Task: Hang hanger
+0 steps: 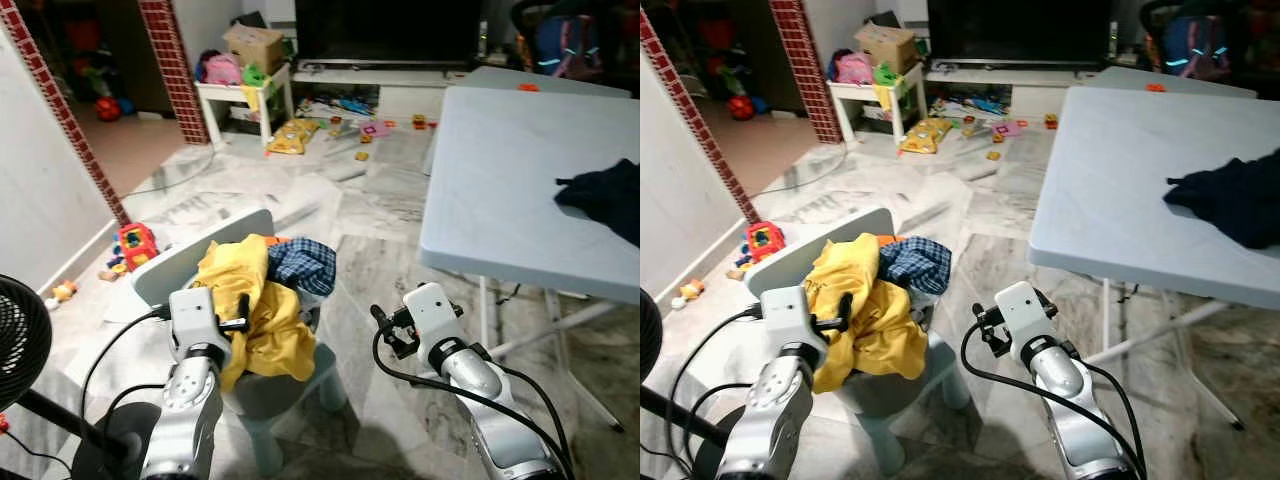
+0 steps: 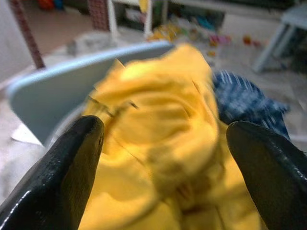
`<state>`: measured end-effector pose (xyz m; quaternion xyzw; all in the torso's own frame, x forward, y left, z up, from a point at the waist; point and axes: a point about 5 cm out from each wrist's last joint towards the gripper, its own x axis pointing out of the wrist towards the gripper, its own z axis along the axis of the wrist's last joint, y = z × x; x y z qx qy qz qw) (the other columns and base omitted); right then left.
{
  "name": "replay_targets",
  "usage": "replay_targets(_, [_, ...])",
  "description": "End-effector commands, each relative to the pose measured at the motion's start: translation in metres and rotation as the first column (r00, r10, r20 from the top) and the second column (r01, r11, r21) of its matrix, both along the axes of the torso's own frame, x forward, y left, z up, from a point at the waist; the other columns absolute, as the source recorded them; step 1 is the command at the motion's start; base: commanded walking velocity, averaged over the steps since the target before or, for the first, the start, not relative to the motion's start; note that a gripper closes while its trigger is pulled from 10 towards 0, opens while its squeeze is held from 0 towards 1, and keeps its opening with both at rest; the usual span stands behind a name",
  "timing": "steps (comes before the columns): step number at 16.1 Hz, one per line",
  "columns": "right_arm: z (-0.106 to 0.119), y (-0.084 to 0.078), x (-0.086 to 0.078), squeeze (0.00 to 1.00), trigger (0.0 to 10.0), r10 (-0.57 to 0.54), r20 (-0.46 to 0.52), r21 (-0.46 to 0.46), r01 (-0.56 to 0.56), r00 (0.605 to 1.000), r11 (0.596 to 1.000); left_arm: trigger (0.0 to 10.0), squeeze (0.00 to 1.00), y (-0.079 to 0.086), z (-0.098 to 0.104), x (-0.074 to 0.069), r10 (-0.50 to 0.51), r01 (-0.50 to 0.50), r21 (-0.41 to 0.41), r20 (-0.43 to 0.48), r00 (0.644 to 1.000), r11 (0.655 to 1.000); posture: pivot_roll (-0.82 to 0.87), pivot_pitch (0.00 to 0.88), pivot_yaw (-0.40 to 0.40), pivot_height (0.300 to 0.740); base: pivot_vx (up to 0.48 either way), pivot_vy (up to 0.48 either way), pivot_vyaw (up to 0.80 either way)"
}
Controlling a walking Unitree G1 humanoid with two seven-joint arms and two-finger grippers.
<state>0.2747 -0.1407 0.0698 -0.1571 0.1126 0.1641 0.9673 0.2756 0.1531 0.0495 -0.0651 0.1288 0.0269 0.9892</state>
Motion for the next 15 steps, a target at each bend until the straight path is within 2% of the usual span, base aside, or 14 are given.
replay_targets(1, [0.006, 0.002, 0.001, 0.00, 10.0, 0.007, 0.019, 0.004, -0.007, 1.000, 1.000, 10.0, 0.00, 0.003, 0.003, 0.006, -0.010, 0.010, 0.004, -0.009, 1.000, 1.000, -0.18, 0.000, 0.050, 0.740, 0.000, 0.000, 0.00])
replay_targets(5, [0.009, -0.004, -0.005, 0.00, 10.0, -0.006, 0.017, 0.005, 0.006, 1.000, 1.000, 10.0, 0.00, 0.011, 0.015, 0.023, -0.023, 0.023, -0.002, 0.021, 1.000, 1.000, -0.19, 0.000, 0.045, 0.740, 0.000, 0.000, 0.00])
replay_targets(9, [0.015, -0.015, -0.018, 0.00, 10.0, -0.021, 0.006, -0.007, 0.021, 1.000, 1.000, 10.0, 0.00, 0.007, 0.021, 0.036, -0.023, 0.024, -0.018, 0.013, 1.000, 1.000, -0.22, 0.000, 0.031, 0.740, 0.000, 0.000, 0.00])
replay_targets(11, [0.024, -0.025, -0.031, 0.00, 10.0, -0.037, -0.006, -0.021, 0.037, 0.999, 0.999, 10.0, 0.00, 0.003, 0.022, 0.049, -0.042, 0.042, -0.033, -0.011, 0.999, 0.999, -0.24, 0.000, 0.018, 0.740, 0.000, 0.000, 0.00])
replay_targets(12, [0.027, -0.029, -0.039, 0.00, 10.0, -0.042, -0.017, -0.025, 0.041, 0.999, 0.999, 10.0, 0.00, 0.003, 0.023, 0.053, -0.046, 0.045, -0.031, -0.022, 0.999, 0.999, -0.26, 0.032, 0.008, 0.740, 0.000, 0.000, 0.00])
replay_targets(15, [0.030, -0.031, -0.049, 0.00, 10.0, -0.040, -0.047, -0.031, 0.039, 0.998, 0.999, 10.0, 0.00, 0.001, 0.022, 0.061, -0.050, 0.049, -0.031, -0.059, 0.997, 0.998, -0.28, 0.073, -0.003, 0.740, 0.000, 0.000, 0.00])
